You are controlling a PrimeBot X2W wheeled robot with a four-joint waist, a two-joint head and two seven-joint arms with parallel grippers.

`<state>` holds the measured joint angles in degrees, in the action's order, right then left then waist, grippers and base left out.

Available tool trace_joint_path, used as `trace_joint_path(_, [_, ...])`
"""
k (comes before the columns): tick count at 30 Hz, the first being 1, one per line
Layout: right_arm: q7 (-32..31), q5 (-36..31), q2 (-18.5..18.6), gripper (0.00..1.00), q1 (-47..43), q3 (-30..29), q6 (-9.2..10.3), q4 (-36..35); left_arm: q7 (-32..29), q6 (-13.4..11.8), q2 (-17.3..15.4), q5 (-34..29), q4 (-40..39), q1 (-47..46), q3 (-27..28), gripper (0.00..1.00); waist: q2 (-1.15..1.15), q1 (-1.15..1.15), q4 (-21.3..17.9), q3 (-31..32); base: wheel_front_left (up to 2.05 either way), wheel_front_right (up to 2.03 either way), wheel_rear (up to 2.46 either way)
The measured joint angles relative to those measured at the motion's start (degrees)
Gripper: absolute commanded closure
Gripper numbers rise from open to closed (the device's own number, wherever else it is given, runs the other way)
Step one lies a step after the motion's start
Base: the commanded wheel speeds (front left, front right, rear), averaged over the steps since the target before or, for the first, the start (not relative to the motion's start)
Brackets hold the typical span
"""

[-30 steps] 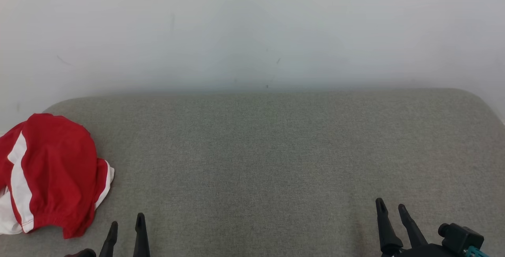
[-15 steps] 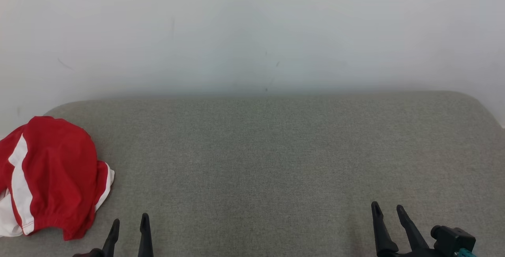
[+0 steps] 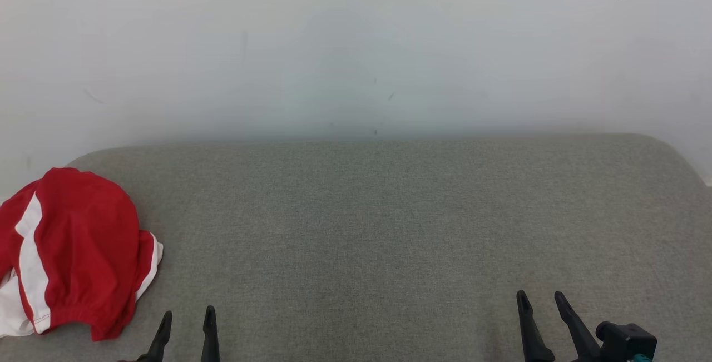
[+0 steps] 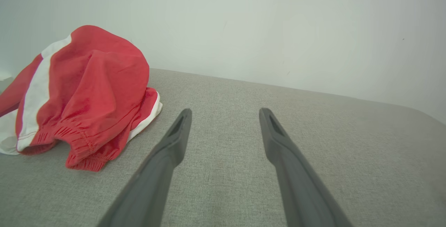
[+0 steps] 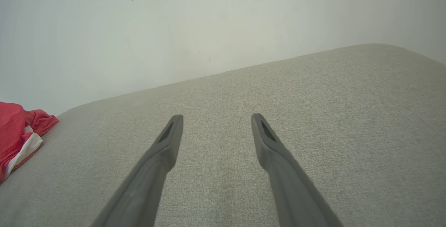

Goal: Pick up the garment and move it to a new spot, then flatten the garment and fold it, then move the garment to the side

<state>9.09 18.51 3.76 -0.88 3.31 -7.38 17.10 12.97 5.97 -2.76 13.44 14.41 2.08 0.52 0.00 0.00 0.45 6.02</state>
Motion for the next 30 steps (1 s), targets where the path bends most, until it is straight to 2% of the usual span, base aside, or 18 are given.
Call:
trace_joint_path(20, [0.98,-7.70,-0.18,0.00,-0.72,1.12,-0.01,0.03,1.93,-0.08,-0.01,-6.47,1.15,1.06,-0.26,0.00,0.00,0.00,0.00,1.31,0.00,0.00,0.00])
trace_joint_path(30, [0.98,-7.60,-0.26,0.00,-0.97,1.29,-0.01,-0.13,2.07,-0.40,-0.01,-6.37,1.32,1.13,-0.49,0.00,0.00,0.00,0.18,1.28,0.00,0.00,0.00])
